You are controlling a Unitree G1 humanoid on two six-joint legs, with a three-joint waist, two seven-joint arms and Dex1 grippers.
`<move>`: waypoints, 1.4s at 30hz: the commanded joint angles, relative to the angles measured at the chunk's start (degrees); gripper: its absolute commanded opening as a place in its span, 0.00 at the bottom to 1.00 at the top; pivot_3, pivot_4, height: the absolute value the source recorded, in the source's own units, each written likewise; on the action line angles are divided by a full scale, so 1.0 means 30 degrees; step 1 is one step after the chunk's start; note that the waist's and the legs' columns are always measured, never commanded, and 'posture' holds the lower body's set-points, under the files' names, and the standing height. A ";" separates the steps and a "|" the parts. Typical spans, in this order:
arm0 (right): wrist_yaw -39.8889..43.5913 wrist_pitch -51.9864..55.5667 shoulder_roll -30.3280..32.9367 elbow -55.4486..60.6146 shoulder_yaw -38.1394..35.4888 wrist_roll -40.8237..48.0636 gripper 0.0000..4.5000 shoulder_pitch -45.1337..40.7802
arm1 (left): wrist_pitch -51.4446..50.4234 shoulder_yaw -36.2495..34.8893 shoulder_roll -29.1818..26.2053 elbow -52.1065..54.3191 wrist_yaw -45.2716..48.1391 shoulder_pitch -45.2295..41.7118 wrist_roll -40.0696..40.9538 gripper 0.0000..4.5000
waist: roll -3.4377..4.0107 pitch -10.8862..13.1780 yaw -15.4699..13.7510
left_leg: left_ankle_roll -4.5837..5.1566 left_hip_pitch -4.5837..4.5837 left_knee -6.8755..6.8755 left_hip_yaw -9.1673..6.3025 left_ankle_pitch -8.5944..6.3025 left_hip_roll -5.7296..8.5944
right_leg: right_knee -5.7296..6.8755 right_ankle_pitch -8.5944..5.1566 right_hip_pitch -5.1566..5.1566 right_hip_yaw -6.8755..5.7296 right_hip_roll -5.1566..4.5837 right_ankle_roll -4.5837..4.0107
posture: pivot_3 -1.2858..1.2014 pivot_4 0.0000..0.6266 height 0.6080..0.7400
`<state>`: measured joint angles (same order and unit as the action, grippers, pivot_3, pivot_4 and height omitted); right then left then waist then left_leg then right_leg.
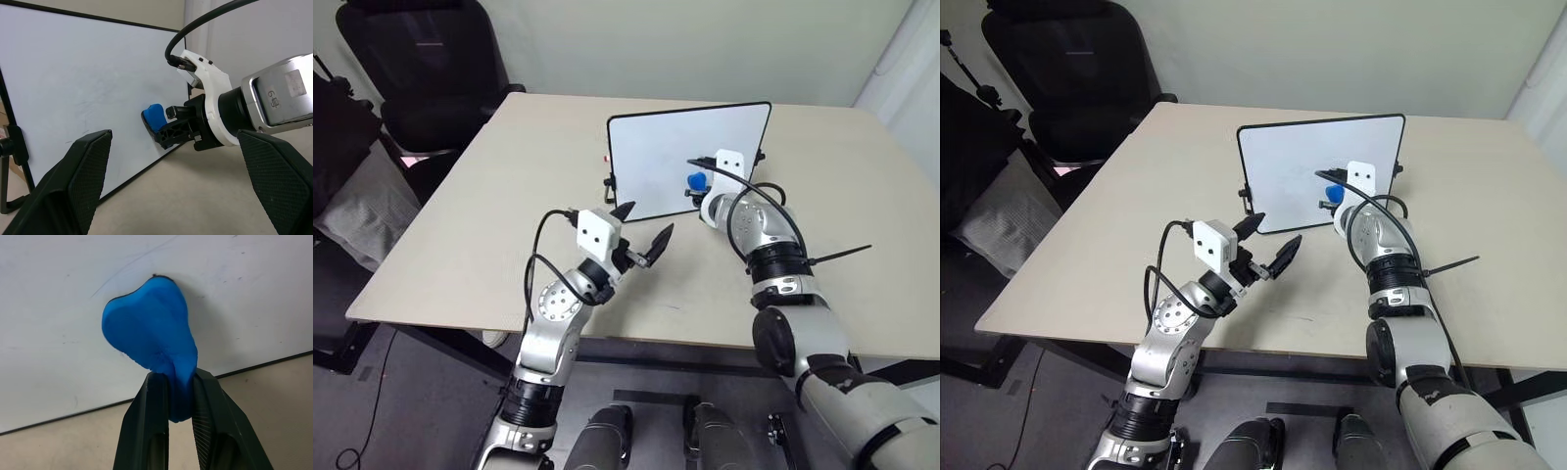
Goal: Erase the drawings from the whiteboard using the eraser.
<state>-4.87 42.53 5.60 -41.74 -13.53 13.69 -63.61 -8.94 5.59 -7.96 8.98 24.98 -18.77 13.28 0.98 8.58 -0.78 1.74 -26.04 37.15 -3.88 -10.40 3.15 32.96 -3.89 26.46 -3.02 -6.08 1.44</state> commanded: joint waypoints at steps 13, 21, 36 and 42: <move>-0.1851 -0.0809 0.1564 0.0930 -0.2196 0.0627 0.08 -0.0279 | 0.0359 -0.0335 -0.0168 0.0389 0.0063 -0.0320 0.0160 1.00 | 0.0000 0.0000 -0.0075 | 0.0004 -0.0014 0.0000 0.0002 0.0003 -0.0001 | -0.0005 -0.0001 -0.0014 0.0006 -0.0001 0.0002 | 0.52 0.24 1.00; -0.0874 0.7869 0.2600 1.0281 -0.1599 0.1895 0.08 0.2398 | 0.0400 -0.0139 -0.0042 0.0404 0.0175 -0.0304 0.0162 1.00 | 0.0000 0.0000 -0.0075 | 0.0004 -0.0007 0.0000 0.0015 0.0018 -0.0001 | 0.0016 -0.0009 -0.0011 0.0000 0.0000 0.0068 | 0.52 0.24 1.00; -0.0716 1.6655 0.6955 1.9628 -0.3702 0.5847 0.08 1.0357 | 0.0328 0.0199 0.0338 0.0139 0.0247 -0.0276 0.0230 1.00 | -0.0007 -0.0004 -0.0326 | 0.0034 0.0027 0.0024 0.0078 -0.0012 0.0031 | 0.0023 -0.0200 -0.0069 0.0050 -0.0029 0.0310 | 0.52 0.24 1.00; -0.1129 1.6655 0.6997 1.8903 -0.3989 0.5835 0.51 1.0405 | 0.0413 0.0207 0.0483 -0.0217 0.0467 -0.0514 0.0196 1.00 | -0.0006 -0.0004 -0.0263 | 0.0050 0.0074 0.0022 0.0081 0.0020 0.0010 | 0.0043 -0.0180 -0.0118 0.0052 -0.0025 0.0365 | 0.52 0.24 1.00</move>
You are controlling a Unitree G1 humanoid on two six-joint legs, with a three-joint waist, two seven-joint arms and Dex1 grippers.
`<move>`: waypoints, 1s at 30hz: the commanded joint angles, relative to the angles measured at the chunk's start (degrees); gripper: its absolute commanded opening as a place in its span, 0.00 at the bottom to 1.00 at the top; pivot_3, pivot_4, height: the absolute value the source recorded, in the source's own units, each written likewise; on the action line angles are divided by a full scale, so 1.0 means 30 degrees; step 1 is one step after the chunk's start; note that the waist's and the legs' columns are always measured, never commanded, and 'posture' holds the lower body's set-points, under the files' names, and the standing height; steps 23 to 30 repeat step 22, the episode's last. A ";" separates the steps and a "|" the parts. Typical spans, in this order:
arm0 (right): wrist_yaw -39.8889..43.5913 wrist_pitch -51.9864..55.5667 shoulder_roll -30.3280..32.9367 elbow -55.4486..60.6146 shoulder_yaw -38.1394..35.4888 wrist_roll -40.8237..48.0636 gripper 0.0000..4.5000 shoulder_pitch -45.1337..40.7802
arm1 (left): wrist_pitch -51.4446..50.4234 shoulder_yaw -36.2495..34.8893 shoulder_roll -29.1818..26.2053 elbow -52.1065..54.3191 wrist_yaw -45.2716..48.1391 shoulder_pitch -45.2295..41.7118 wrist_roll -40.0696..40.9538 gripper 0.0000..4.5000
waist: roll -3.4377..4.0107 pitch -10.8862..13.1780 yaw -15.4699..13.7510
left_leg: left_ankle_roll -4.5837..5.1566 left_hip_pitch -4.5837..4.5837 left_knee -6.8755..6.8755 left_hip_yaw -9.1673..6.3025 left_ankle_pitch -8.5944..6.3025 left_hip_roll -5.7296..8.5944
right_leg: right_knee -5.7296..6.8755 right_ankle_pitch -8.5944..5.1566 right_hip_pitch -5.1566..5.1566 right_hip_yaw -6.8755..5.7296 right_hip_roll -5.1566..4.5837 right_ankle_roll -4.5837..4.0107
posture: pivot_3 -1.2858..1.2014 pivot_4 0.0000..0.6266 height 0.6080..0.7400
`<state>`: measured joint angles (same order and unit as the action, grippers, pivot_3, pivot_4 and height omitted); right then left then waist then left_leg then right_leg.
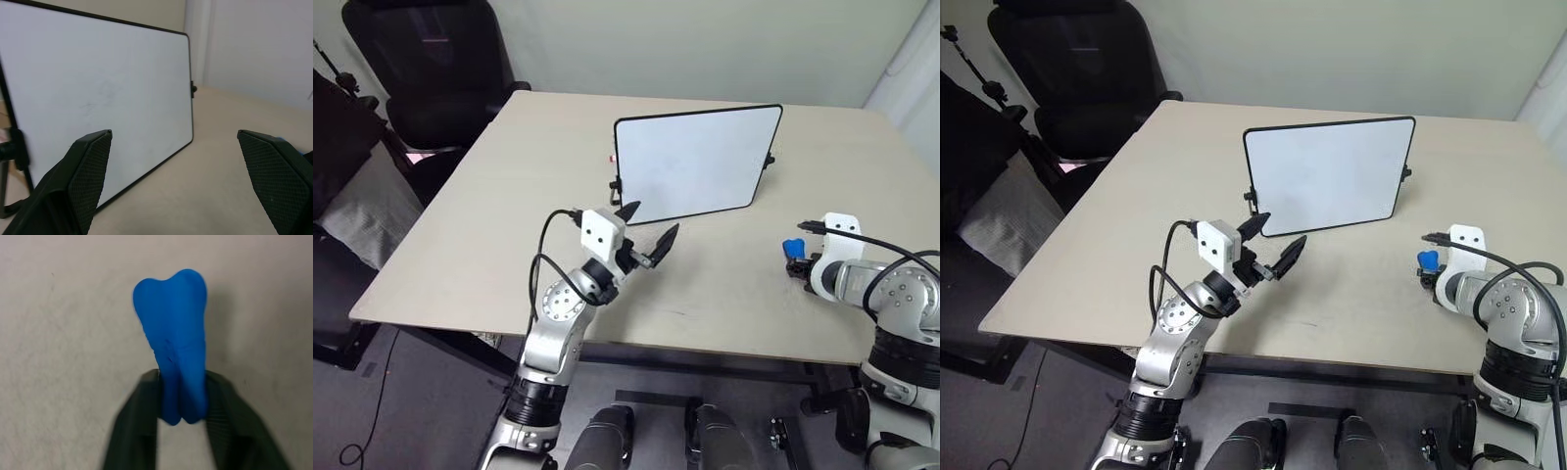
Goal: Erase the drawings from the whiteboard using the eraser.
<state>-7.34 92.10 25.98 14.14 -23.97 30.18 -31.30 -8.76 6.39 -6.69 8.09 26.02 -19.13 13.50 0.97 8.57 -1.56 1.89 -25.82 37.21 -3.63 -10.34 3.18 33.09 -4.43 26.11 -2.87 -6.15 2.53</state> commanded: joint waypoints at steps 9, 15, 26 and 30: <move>0.2625 -0.5259 0.1686 0.4706 0.0156 -0.0644 0.89 0.1435 | 0.0722 0.0103 0.0243 -0.0626 0.0156 -0.0788 -0.0114 1.00 | 0.0002 0.0000 -0.0100 | 0.0038 -0.0018 0.0005 0.0002 0.0026 0.0007 | -0.0035 -0.0001 -0.0106 0.0030 0.0000 0.0000 | 0.52 0.24 1.00; 0.4940 -0.8406 -0.0639 0.7065 -0.2433 0.2050 0.89 0.2283 | 0.0756 0.0329 0.0304 -0.0801 0.0270 -0.0867 -0.0113 1.00 | 0.0001 0.0000 -0.0057 | 0.0059 -0.0017 0.0003 0.0009 0.0038 0.0008 | -0.0050 -0.0021 -0.0118 0.0044 0.0007 0.0032 | 0.52 0.24 1.00; 0.5876 -0.9474 -0.1881 0.8463 -0.2945 0.5119 0.89 0.3538 | 0.0682 0.0593 0.0454 -0.0742 0.0700 -0.0713 0.0117 1.00 | 0.0000 -0.0001 -0.0058 | 0.0086 -0.0032 0.0006 0.0012 0.0054 0.0019 | -0.0059 -0.0054 -0.0127 0.0064 0.0007 0.0083 | 0.52 0.24 1.00; 0.5876 -0.9474 -0.1881 0.8463 -0.2945 0.5119 0.89 0.3538 | 0.0682 0.0593 0.0454 -0.0742 0.0700 -0.0713 0.0117 1.00 | 0.0000 -0.0001 -0.0058 | 0.0086 -0.0032 0.0006 0.0012 0.0054 0.0019 | -0.0059 -0.0054 -0.0127 0.0064 0.0007 0.0083 | 0.52 0.24 1.00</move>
